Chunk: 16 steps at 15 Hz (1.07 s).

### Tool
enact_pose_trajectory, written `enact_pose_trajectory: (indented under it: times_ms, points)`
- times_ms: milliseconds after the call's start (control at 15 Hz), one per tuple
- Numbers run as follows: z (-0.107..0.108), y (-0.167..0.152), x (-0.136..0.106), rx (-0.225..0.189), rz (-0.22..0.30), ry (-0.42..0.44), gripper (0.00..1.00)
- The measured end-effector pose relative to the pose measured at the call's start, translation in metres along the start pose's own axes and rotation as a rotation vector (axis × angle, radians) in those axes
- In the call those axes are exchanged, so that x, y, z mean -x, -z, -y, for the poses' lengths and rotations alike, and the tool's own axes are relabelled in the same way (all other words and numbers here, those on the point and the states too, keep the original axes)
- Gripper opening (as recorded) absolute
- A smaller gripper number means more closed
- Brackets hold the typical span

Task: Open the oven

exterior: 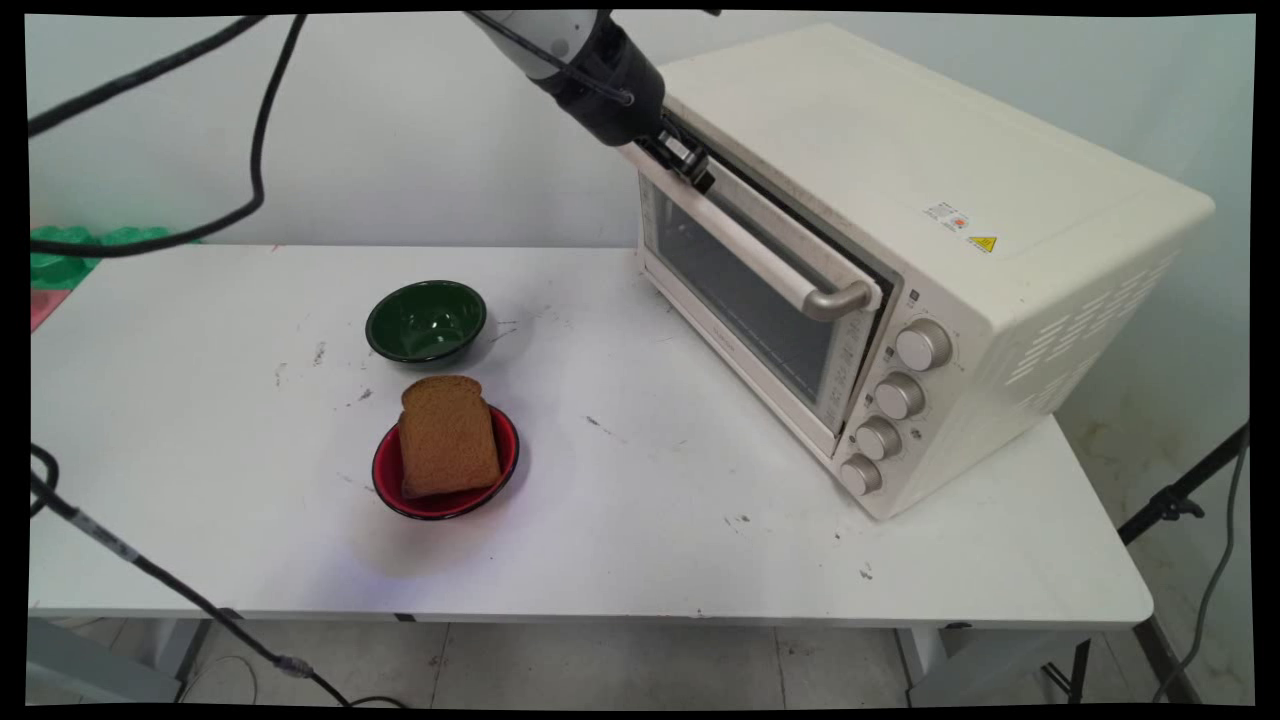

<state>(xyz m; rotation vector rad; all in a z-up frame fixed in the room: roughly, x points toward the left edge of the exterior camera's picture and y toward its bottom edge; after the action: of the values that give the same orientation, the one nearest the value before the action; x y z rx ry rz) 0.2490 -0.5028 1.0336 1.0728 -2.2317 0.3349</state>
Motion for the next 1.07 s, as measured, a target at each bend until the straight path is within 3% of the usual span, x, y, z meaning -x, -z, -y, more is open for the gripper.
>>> enact_pose_trajectory:
  times_ms: [1067]
  points:
    - [-0.002,0.021,0.055,0.014,0.041,-0.019,0.00]
